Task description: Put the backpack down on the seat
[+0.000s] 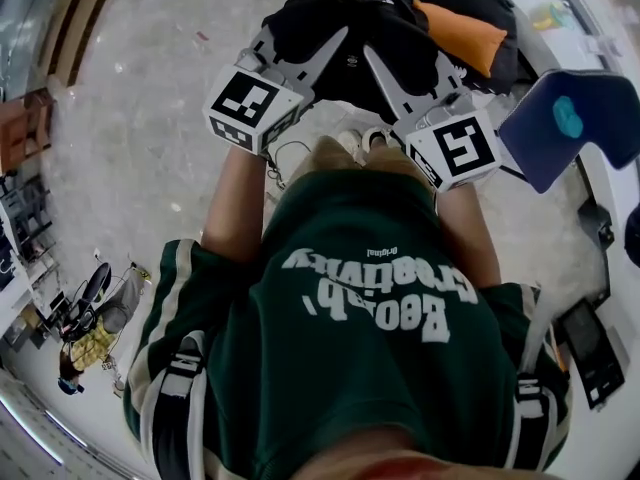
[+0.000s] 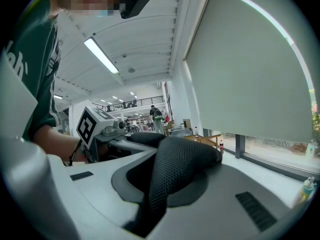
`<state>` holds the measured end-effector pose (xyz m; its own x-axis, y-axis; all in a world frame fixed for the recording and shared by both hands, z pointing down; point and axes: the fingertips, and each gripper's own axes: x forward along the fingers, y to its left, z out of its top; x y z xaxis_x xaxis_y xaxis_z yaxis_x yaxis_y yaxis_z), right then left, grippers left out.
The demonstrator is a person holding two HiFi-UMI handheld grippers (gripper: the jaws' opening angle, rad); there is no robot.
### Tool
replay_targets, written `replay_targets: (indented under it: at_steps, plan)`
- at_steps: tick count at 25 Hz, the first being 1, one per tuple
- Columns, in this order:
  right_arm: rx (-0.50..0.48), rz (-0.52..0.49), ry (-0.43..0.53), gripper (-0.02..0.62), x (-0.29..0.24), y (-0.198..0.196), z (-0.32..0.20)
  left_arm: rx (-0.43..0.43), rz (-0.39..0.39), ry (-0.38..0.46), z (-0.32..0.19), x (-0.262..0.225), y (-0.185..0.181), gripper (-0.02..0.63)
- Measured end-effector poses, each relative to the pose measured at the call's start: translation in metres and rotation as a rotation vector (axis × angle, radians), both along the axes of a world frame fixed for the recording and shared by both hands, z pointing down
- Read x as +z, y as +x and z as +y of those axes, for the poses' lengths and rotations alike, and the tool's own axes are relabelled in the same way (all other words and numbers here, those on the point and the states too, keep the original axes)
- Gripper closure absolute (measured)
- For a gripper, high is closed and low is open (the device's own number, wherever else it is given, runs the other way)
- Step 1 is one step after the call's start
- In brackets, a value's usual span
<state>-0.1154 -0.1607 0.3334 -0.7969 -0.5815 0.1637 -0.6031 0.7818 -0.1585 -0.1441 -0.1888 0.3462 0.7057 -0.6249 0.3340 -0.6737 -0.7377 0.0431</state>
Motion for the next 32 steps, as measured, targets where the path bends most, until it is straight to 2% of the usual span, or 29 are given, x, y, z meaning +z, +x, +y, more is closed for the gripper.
replay_targets:
  at_steps: [6, 11, 17, 22, 24, 27, 32]
  plan:
    - [0.013, 0.011, -0.004, 0.538, 0.009, -0.005, -0.054, 0.015, -0.004, 0.009, -0.054, 0.004, -0.004, 0.548]
    - [0.075, 0.033, -0.020, 0.538, 0.021, -0.015, -0.103, 0.074, 0.007, -0.036, -0.105, 0.018, -0.010, 0.548]
    - [0.240, 0.064, -0.080, 0.538, 0.052, -0.030, -0.181, 0.227, 0.034, -0.099, -0.176, 0.050, -0.023, 0.548]
    - [0.442, 0.055, -0.157, 0.538, 0.087, -0.029, -0.225, 0.421, 0.029, -0.156, -0.216, 0.084, -0.022, 0.548]
    - [0.493, 0.045, -0.180, 0.538, 0.105, -0.029, -0.240, 0.477, 0.017, -0.168, -0.233, 0.102, -0.021, 0.547]
    - [0.536, 0.037, -0.215, 0.538, 0.139, -0.024, -0.255, 0.519, -0.001, -0.177, -0.253, 0.134, -0.013, 0.546]
    - [0.588, 0.040, -0.265, 0.538, 0.187, 0.000, -0.252, 0.571, -0.039, -0.207, -0.253, 0.180, 0.012, 0.545]
